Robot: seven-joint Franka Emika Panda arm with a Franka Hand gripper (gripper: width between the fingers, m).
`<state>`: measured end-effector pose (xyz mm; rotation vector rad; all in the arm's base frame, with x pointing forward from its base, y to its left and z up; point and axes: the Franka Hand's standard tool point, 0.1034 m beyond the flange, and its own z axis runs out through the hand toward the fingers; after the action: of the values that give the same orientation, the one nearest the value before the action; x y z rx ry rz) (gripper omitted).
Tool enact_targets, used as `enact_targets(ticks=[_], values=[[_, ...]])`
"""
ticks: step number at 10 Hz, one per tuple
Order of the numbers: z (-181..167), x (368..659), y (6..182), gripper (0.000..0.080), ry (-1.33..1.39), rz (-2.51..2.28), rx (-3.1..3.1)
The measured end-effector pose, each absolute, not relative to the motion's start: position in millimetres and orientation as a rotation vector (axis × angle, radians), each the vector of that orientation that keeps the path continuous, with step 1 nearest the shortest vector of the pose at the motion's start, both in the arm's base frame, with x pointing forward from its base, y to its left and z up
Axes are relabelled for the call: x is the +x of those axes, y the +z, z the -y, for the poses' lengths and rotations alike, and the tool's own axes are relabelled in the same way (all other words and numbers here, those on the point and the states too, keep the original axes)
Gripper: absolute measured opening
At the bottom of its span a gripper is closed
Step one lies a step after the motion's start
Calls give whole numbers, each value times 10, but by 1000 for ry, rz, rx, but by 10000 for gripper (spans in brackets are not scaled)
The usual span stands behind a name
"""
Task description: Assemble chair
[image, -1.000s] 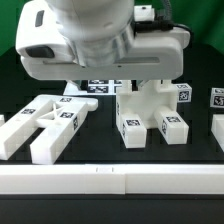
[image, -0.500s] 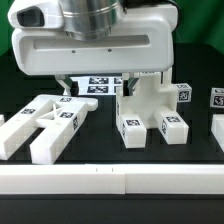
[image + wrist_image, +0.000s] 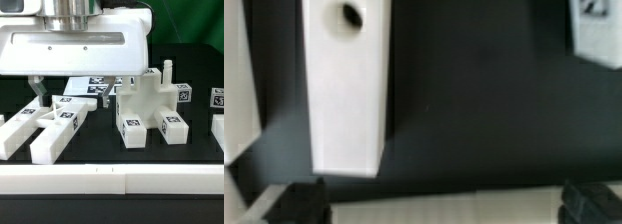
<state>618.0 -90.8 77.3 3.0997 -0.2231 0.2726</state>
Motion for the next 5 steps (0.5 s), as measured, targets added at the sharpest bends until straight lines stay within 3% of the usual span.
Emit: enact_targets(ticks=[5], values=[[1251,5905,465,649,91,386,3129]])
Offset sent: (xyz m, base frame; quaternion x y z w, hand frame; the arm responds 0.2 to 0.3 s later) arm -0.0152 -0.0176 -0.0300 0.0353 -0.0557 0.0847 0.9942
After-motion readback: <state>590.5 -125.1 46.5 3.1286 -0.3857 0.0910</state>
